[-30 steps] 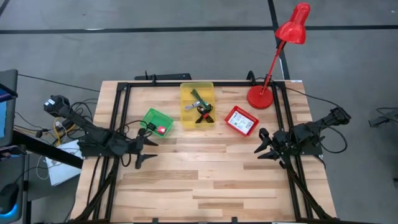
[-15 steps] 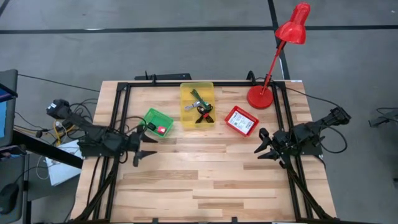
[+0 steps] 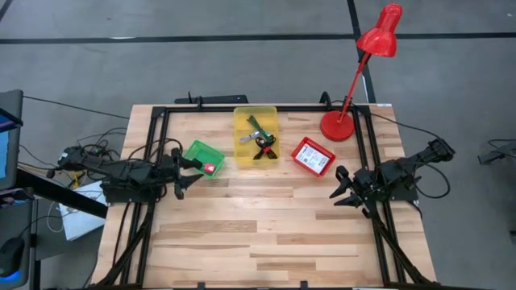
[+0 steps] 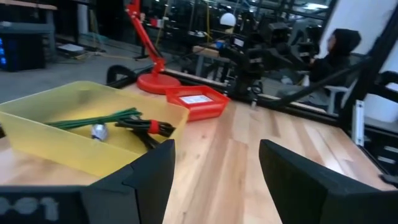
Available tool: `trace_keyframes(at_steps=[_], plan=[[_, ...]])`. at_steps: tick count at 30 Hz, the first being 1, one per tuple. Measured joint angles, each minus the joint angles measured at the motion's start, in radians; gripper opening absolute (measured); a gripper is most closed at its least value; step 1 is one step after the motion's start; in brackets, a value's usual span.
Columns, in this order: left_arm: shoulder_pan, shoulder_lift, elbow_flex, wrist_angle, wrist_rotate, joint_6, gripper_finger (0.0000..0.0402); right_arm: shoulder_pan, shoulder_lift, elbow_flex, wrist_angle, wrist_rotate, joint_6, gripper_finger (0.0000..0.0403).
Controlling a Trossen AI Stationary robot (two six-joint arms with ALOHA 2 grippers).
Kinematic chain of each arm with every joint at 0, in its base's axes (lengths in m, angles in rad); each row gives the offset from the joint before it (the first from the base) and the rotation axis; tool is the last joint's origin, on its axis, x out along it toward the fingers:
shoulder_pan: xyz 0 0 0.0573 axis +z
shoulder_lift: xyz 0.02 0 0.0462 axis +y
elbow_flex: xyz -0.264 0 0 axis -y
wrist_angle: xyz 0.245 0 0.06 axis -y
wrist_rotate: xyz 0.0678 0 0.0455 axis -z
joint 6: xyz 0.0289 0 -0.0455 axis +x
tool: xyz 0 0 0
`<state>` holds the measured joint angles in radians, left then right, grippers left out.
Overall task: Pick and place items into bin
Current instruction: Return to Home Position
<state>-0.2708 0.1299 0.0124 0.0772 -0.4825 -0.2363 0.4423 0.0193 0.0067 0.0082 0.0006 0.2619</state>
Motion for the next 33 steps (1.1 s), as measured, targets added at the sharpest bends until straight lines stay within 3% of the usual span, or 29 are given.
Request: trace_keyframes(at_steps=[33], plan=[[0.023, 0.001, 0.000, 0.000, -0.003, 0.000, 0.0226, 0.000, 0.000, 0.000, 0.000, 0.000, 0.000, 0.0121]])
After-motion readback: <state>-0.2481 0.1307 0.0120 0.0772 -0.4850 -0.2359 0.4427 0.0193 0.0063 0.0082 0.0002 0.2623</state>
